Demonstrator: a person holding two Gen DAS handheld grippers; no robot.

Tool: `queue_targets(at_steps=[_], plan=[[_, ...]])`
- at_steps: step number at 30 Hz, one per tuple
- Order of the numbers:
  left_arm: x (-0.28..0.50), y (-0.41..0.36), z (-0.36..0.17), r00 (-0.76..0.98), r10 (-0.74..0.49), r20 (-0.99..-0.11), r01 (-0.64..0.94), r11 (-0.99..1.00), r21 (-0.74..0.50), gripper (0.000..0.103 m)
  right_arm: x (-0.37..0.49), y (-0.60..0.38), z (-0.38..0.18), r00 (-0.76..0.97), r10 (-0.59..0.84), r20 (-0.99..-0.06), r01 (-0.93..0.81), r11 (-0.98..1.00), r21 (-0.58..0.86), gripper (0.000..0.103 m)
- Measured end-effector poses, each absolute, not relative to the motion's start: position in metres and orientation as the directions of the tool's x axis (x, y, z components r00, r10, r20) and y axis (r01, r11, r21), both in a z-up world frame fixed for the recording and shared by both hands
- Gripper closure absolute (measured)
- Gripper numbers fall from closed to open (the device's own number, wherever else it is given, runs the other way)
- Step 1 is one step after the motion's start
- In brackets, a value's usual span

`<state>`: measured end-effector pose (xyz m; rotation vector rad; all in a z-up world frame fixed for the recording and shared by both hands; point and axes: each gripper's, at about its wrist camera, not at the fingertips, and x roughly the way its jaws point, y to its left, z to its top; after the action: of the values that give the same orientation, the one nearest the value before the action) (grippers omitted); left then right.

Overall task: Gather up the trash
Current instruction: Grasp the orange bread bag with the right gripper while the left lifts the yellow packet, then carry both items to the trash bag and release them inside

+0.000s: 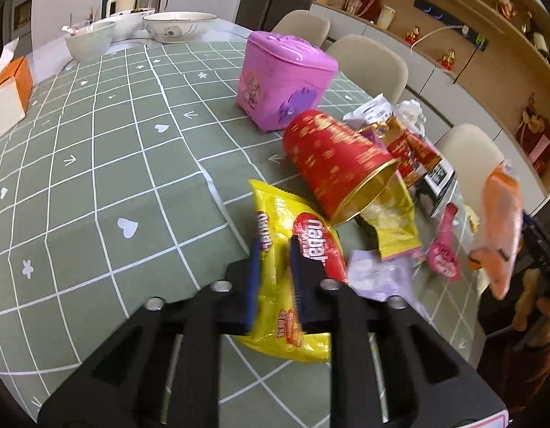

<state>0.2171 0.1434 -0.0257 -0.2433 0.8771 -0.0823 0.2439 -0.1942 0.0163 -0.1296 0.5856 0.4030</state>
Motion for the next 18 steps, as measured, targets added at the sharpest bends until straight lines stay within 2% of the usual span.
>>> queue_targets(at_steps=[7,14,18], plan=[[0.204,0.136,-0.005,0.703,-0.143,-0.697,-0.017,0.976,-0.218,0.094,0.231,-0.21,0.025,0.782,0.337,-0.524,-0.393,0.92,0.005,0.08],[0.184,0.112,0.05,0.815,-0.115,-0.568,0.028,0.987,-0.159,0.094,0.222,-0.224,0.036,0.811,0.322,-0.488,-0.375,0.927,-0.011,0.08],[0.184,0.079,0.083,0.853,-0.162,-0.496,0.096,0.983,-0.155,0.094,0.218,-0.238,0.042,0.83,0.311,-0.462,-0.357,0.934,-0.013,0.08]])
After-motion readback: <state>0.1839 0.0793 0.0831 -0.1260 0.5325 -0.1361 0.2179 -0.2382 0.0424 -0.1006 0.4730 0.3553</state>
